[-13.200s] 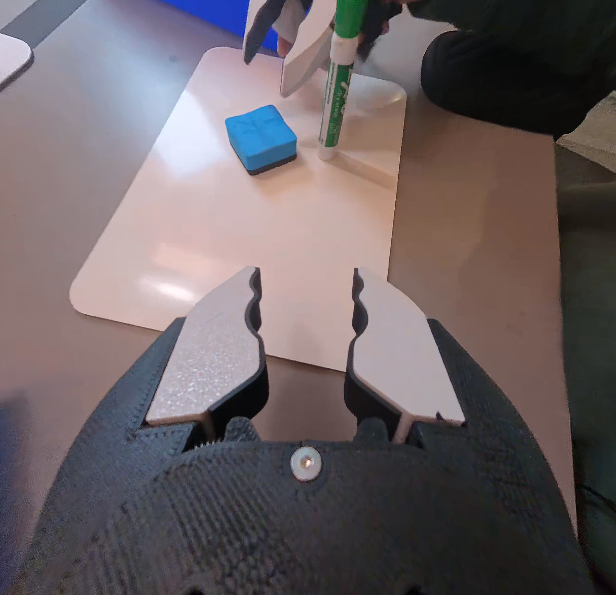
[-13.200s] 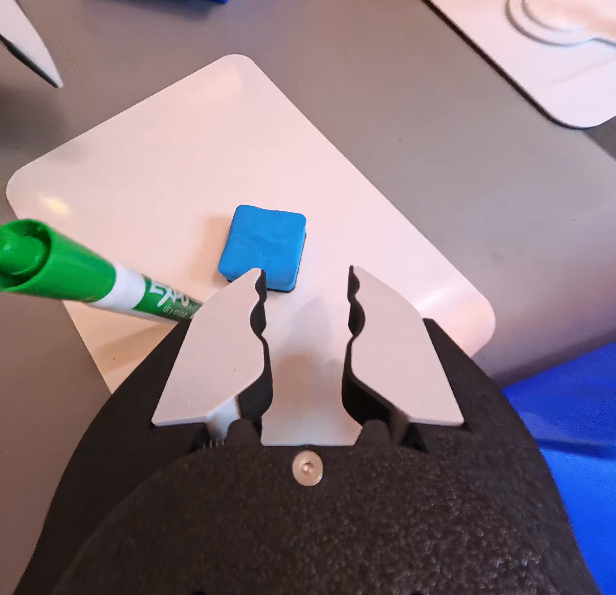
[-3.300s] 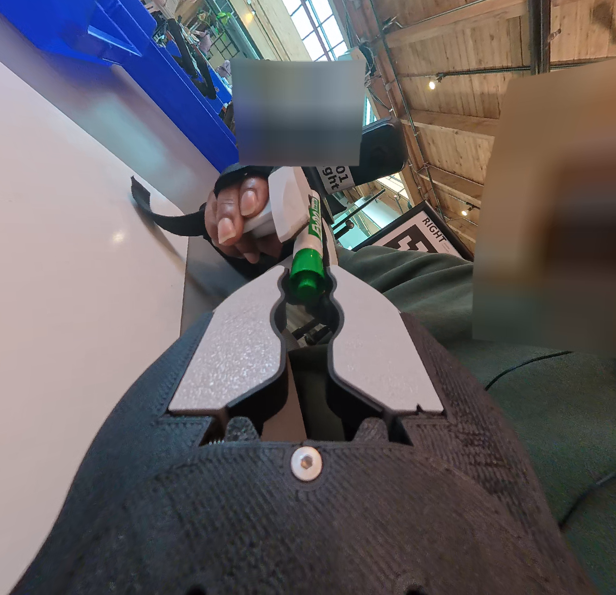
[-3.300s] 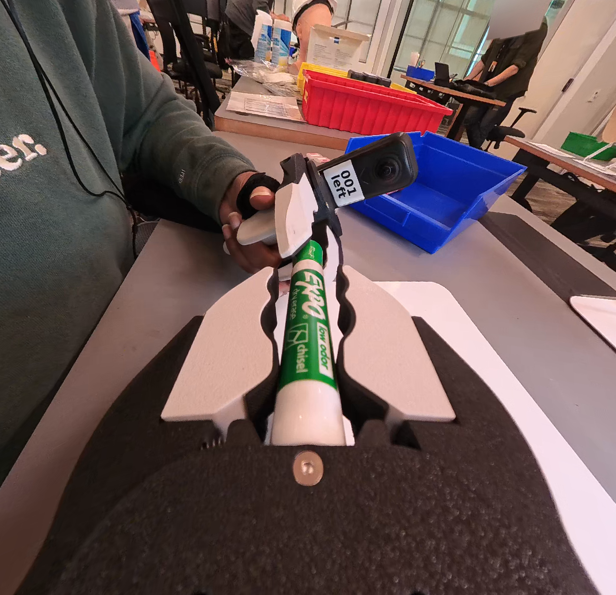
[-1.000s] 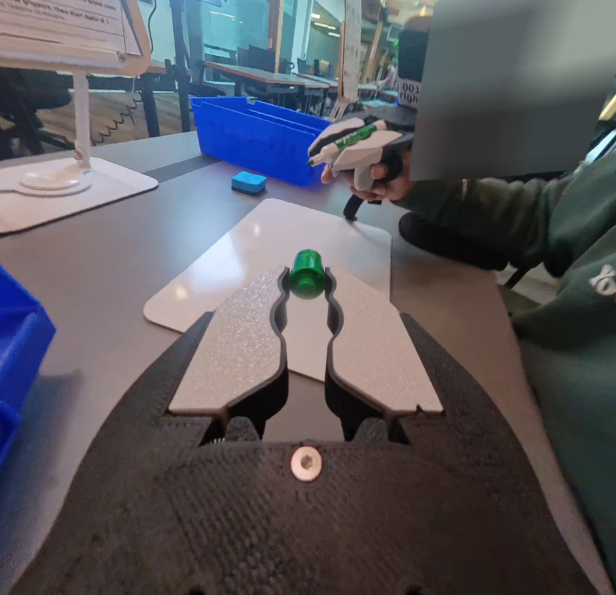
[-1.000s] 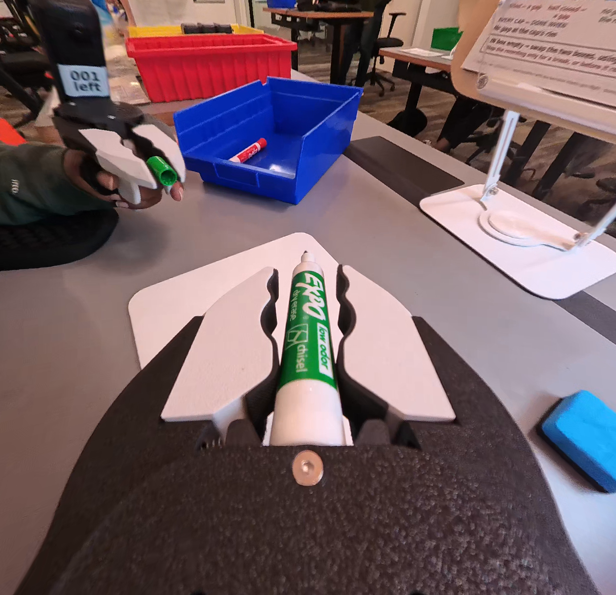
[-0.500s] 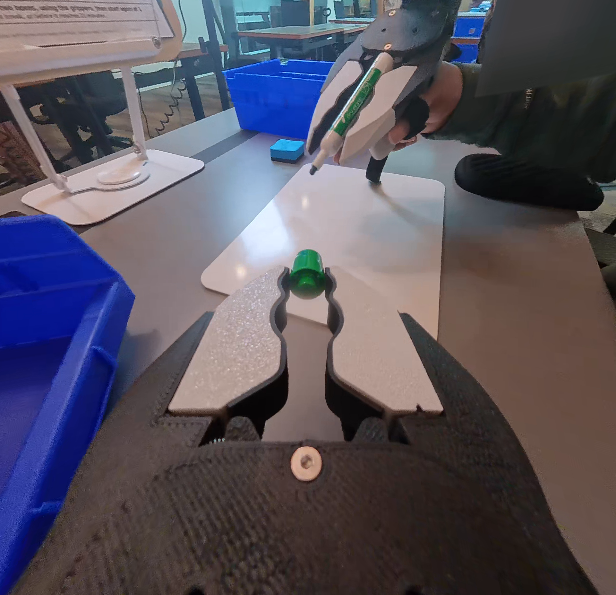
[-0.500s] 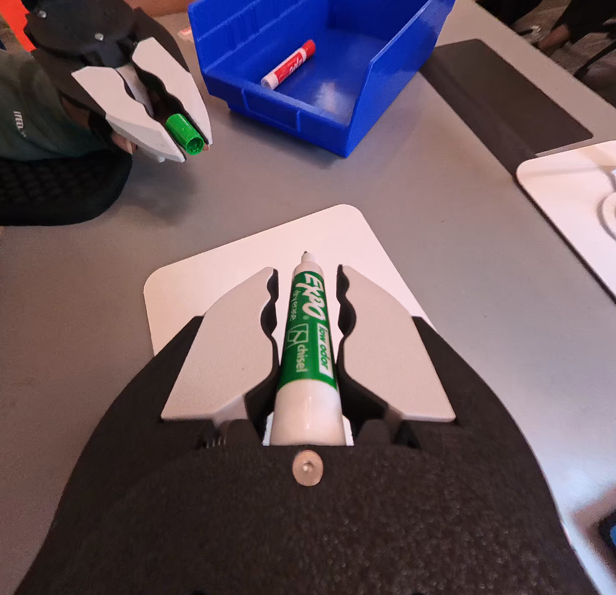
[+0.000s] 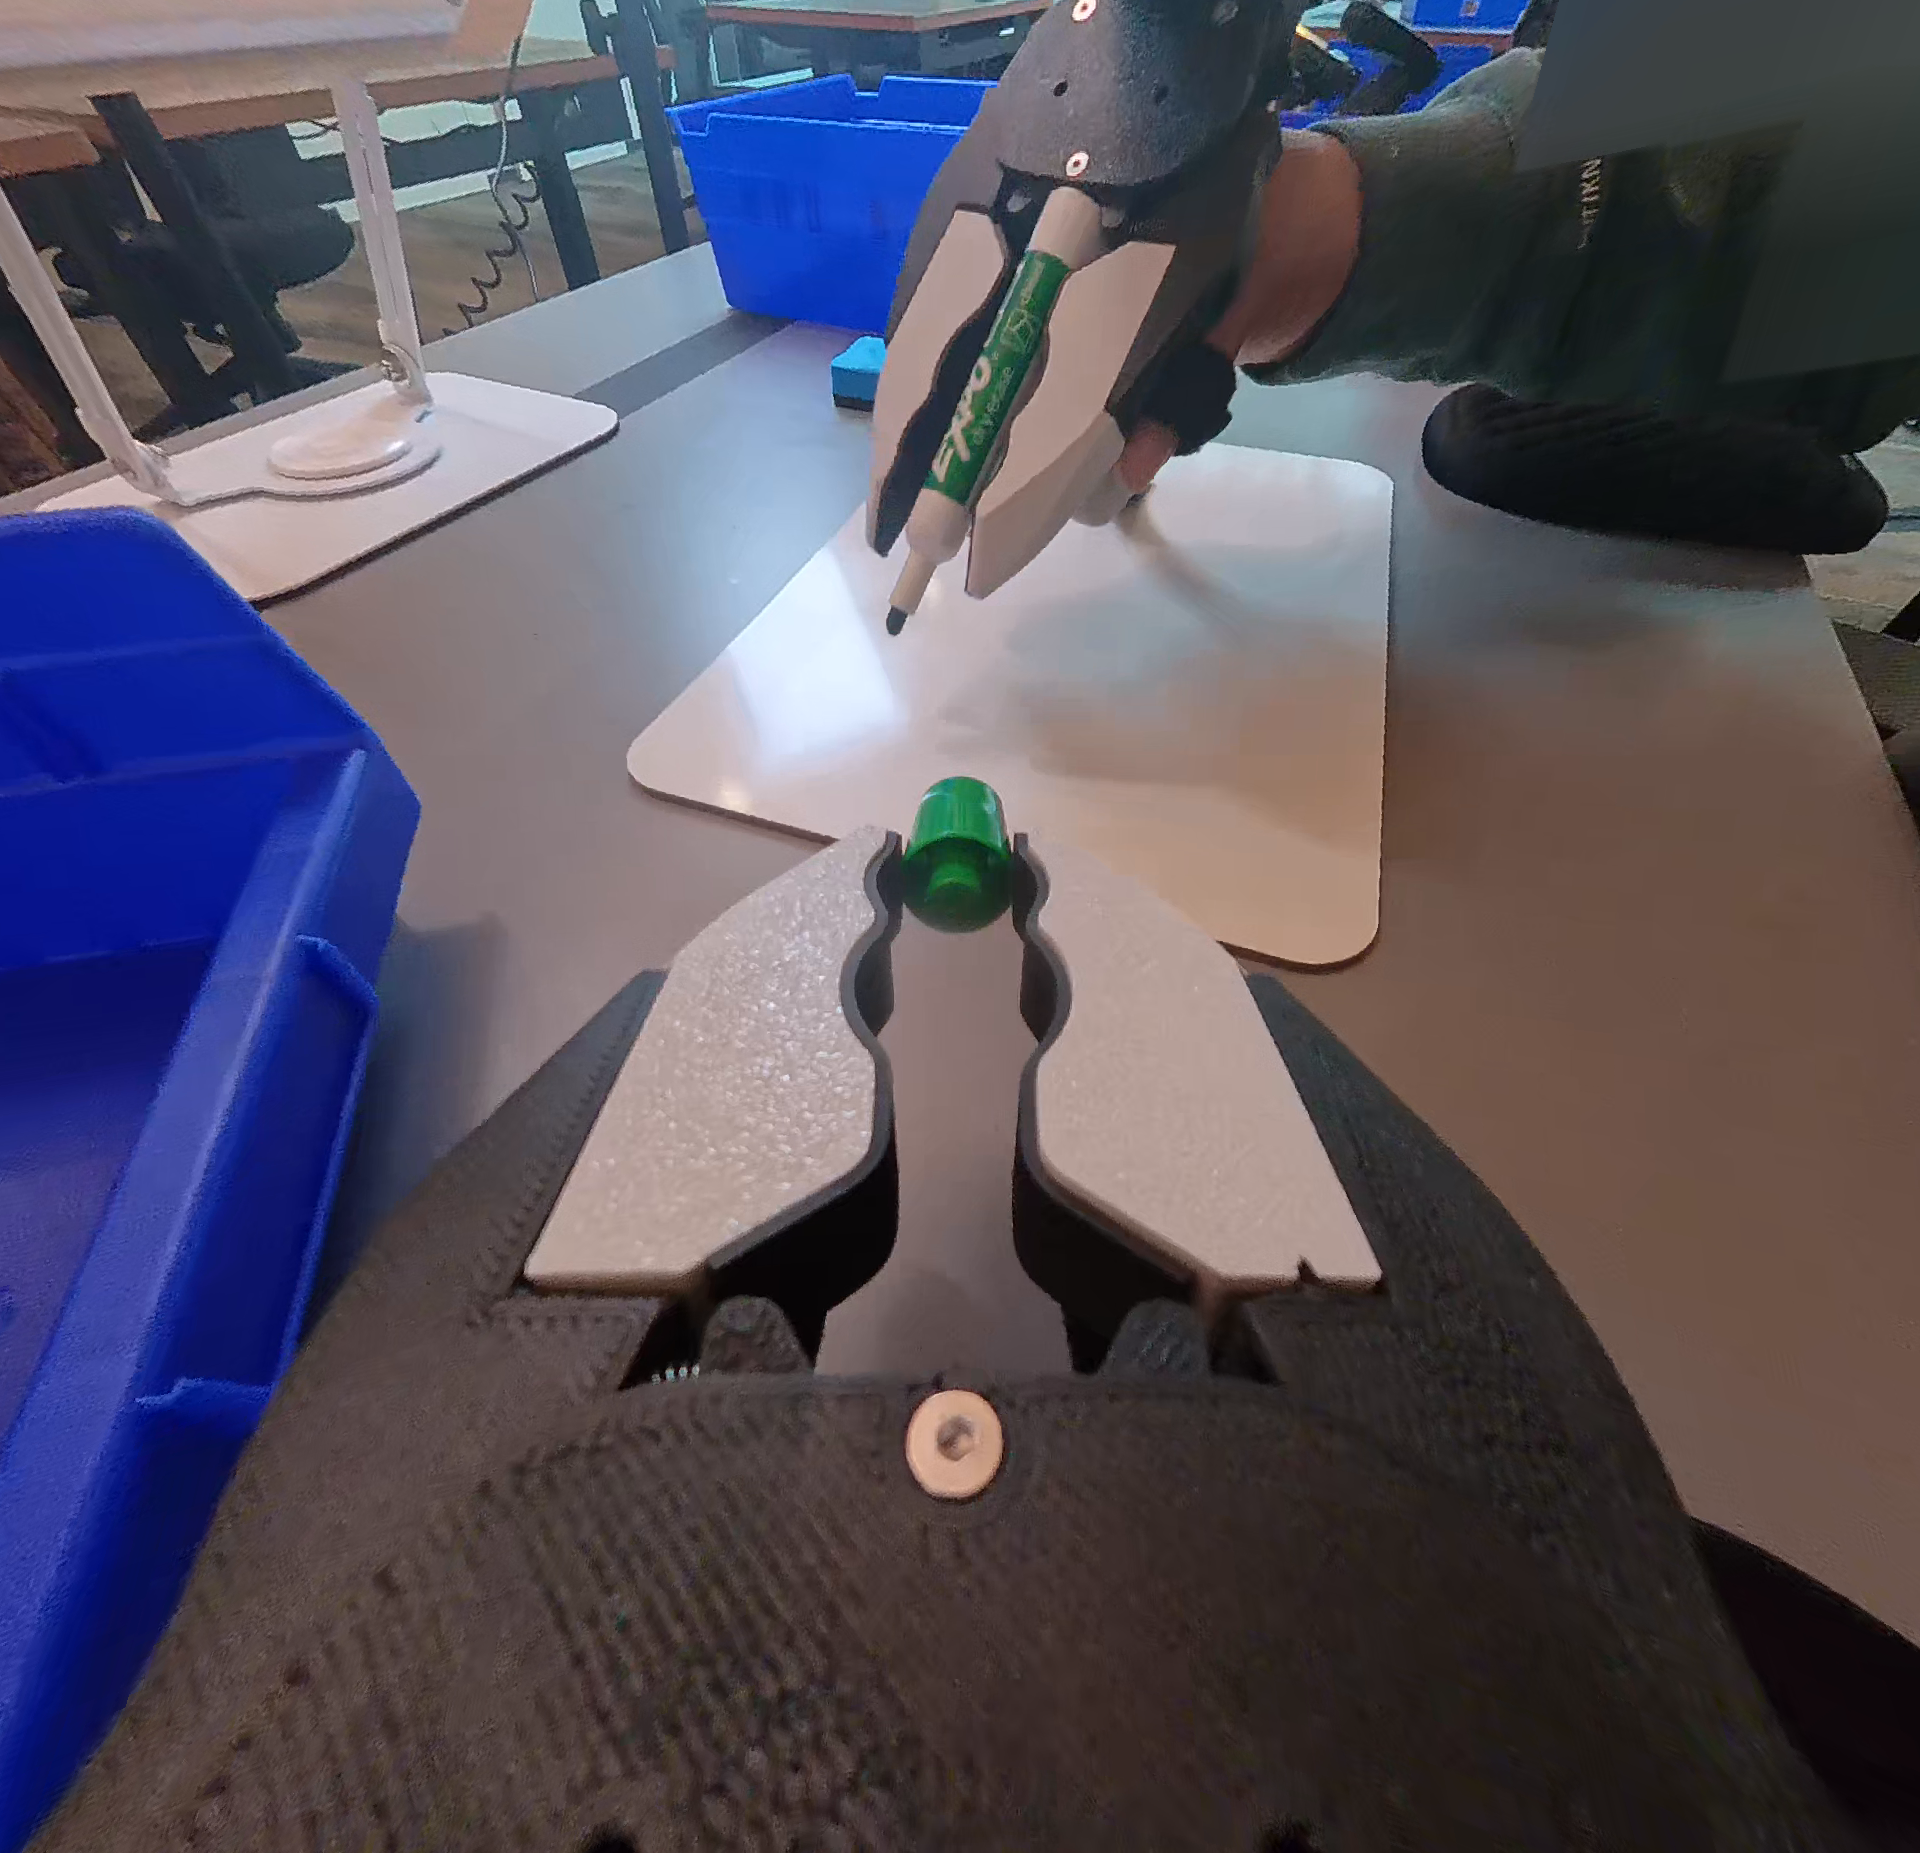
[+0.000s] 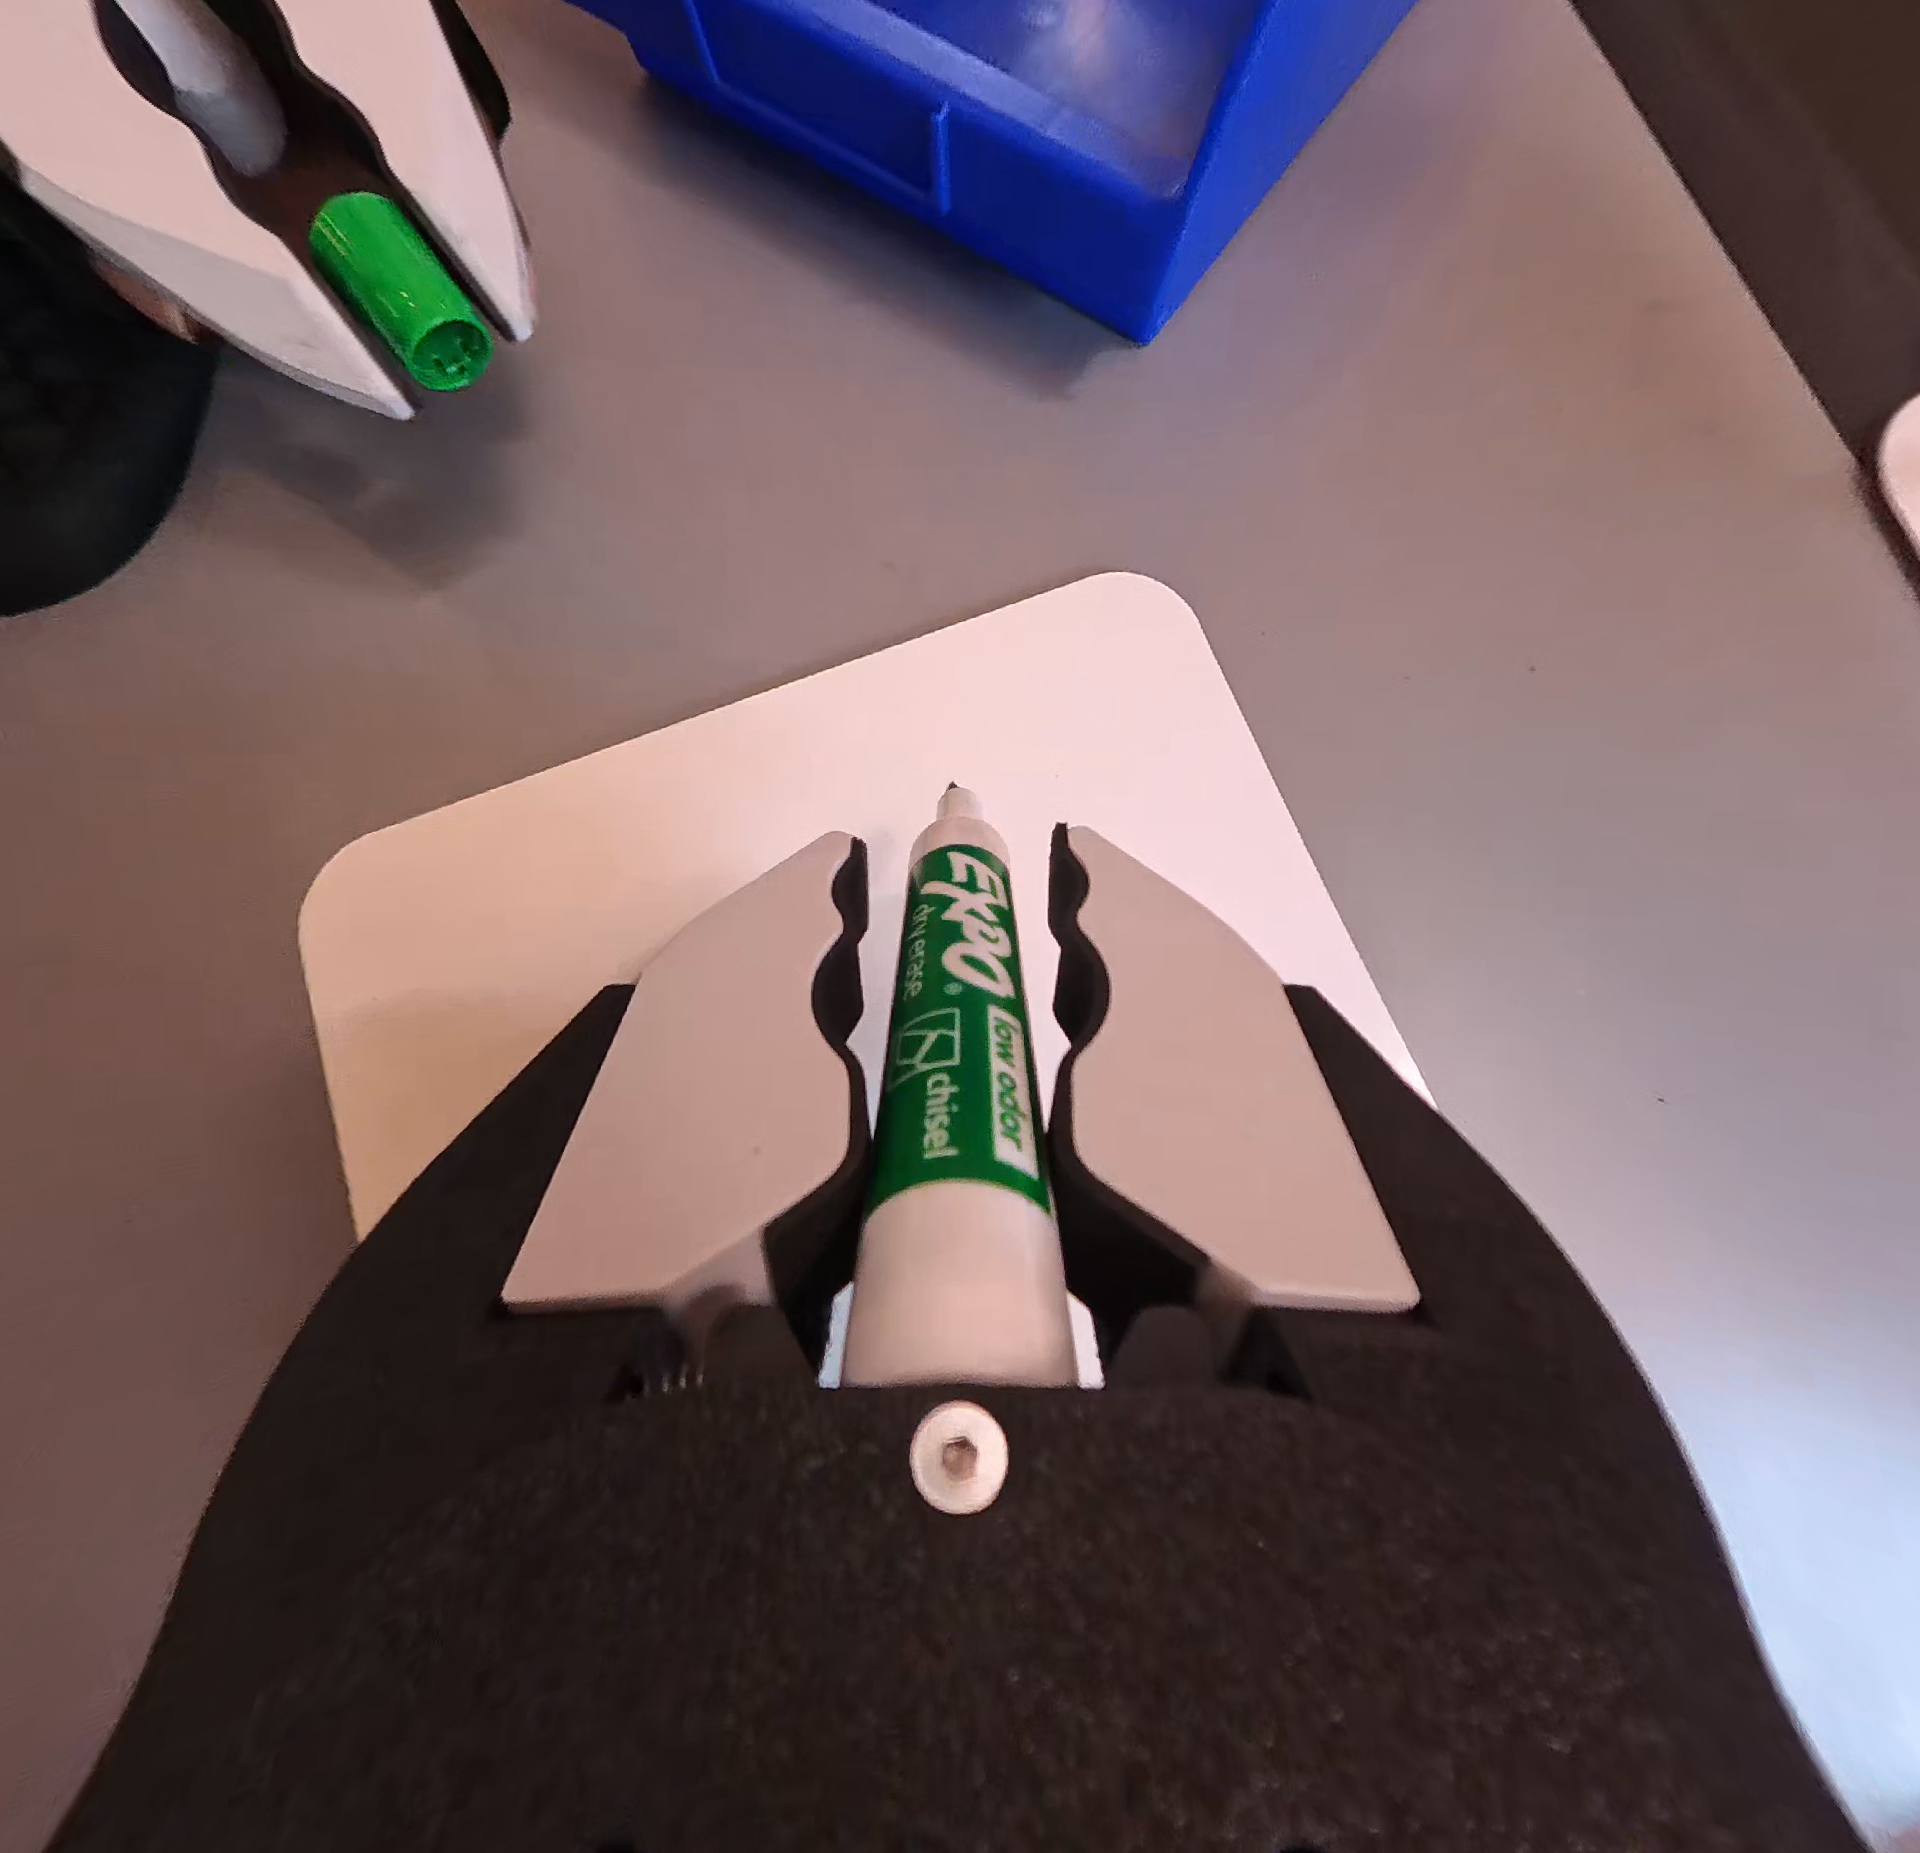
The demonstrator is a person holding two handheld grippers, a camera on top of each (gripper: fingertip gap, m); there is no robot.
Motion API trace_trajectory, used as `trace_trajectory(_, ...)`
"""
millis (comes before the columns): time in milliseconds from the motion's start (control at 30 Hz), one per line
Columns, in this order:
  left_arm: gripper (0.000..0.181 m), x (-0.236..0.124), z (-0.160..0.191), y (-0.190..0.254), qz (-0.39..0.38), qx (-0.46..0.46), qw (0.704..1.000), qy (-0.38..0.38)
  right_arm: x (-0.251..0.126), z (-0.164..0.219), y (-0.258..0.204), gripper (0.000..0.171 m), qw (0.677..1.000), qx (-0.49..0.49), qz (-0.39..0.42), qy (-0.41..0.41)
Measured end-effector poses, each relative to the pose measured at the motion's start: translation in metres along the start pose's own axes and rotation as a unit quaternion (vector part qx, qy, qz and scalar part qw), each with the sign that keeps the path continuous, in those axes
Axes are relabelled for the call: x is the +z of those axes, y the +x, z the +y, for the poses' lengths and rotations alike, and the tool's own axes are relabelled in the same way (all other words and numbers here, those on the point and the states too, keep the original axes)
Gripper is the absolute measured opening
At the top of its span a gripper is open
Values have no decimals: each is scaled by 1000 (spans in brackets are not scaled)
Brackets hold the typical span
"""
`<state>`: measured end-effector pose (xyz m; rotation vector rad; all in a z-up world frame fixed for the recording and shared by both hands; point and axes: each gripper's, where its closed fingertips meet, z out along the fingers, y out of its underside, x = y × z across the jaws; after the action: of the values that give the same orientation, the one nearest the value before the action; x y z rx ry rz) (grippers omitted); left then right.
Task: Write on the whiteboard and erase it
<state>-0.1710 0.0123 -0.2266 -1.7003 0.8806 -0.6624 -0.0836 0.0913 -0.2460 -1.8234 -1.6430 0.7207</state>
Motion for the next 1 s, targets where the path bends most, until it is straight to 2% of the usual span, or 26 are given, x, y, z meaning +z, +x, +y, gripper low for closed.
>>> trace_trajectory(167, 20, 1, 3, 2, 21, -28, 999, 3, 11, 6, 4, 34, 1000, 2, -8, -26)
trace_trajectory(400, 20, 1, 5, 2, 21, -30, 999, -1, 14, 6, 10, 34, 994, -96, 17, -50)
trace_trajectory(600, 20, 2, 6, 2, 25, -37, 999, -6, 19, 10, 19, 34, 979, -173, 27, -105)
trace_trajectory(1000, 20, 3, 10, 1, 24, -43, 999, -15, 23, 15, 37, 34, 963, -212, 33, -165)
